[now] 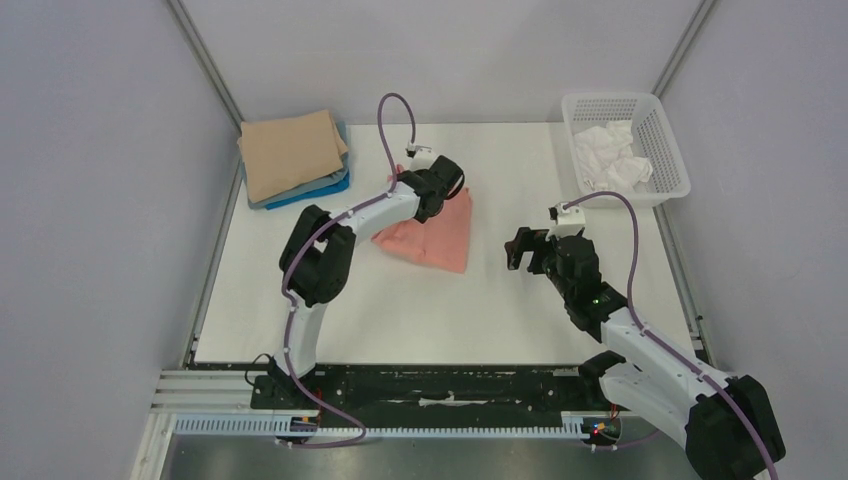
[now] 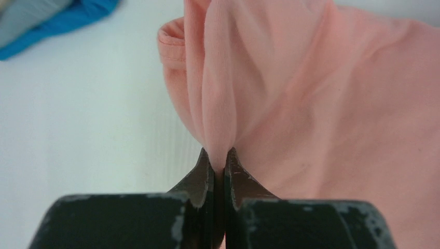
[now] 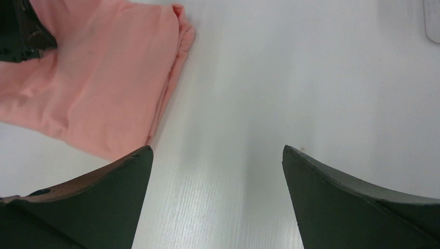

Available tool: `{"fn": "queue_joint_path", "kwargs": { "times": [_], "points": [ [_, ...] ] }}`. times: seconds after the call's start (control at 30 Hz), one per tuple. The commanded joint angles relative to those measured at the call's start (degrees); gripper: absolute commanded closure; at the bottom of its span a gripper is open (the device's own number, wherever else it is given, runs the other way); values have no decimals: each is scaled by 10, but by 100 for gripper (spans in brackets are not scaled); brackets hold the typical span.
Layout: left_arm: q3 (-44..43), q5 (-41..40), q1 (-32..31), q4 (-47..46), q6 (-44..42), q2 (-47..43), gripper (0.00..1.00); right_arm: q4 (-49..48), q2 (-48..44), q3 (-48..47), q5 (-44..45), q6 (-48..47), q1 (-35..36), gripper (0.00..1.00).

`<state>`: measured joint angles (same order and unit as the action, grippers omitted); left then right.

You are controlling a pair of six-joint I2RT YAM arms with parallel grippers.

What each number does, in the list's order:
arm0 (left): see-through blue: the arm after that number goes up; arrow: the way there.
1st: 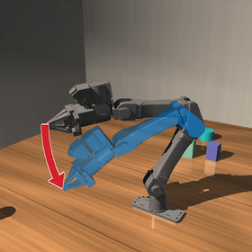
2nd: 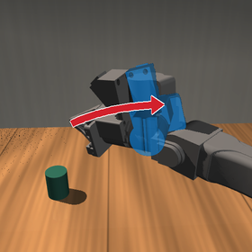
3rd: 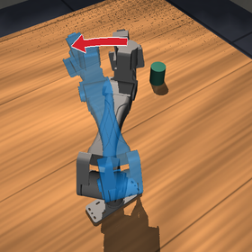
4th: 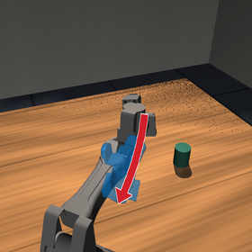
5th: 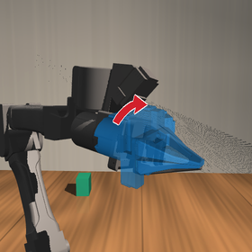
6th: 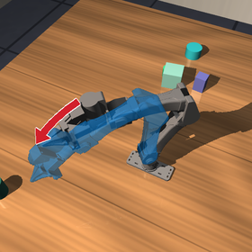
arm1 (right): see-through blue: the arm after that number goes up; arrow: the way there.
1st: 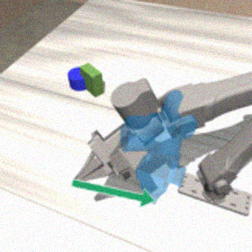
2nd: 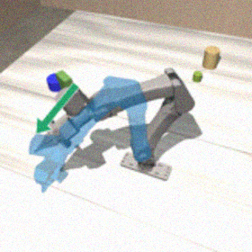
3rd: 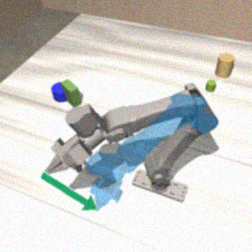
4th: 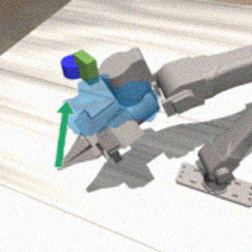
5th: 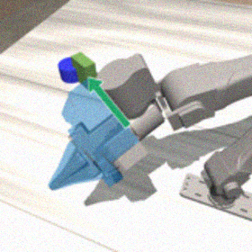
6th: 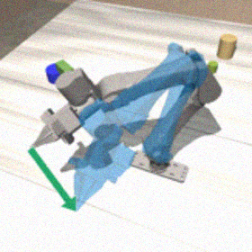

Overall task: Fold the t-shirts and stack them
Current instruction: Put the neatly folded tshirt into the corner of the board with the left arm

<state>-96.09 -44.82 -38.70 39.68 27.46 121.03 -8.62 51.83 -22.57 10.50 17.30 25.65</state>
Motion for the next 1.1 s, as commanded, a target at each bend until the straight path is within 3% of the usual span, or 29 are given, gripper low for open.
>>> {"fn": "queue_joint_path", "kwargs": {
  "times": [0.0,0.17,0.27,0.67,1.07],
  "points": [
    [-51,-48,44,-50,-117,-1,98,-28,6,7,16,-7,-1,2],
    [-74,-28,93,-154,-255,9,98,-31,21,6,17,1,-1,2],
    [-113,-18,121,-171,-289,22,98,-33,31,6,15,4,-1,2],
    [-276,8,175,-156,-340,74,98,-37,52,5,23,5,-5,2],
    [-359,38,209,-127,-343,55,98,-34,75,2,33,9,-9,2]
  ]
}}
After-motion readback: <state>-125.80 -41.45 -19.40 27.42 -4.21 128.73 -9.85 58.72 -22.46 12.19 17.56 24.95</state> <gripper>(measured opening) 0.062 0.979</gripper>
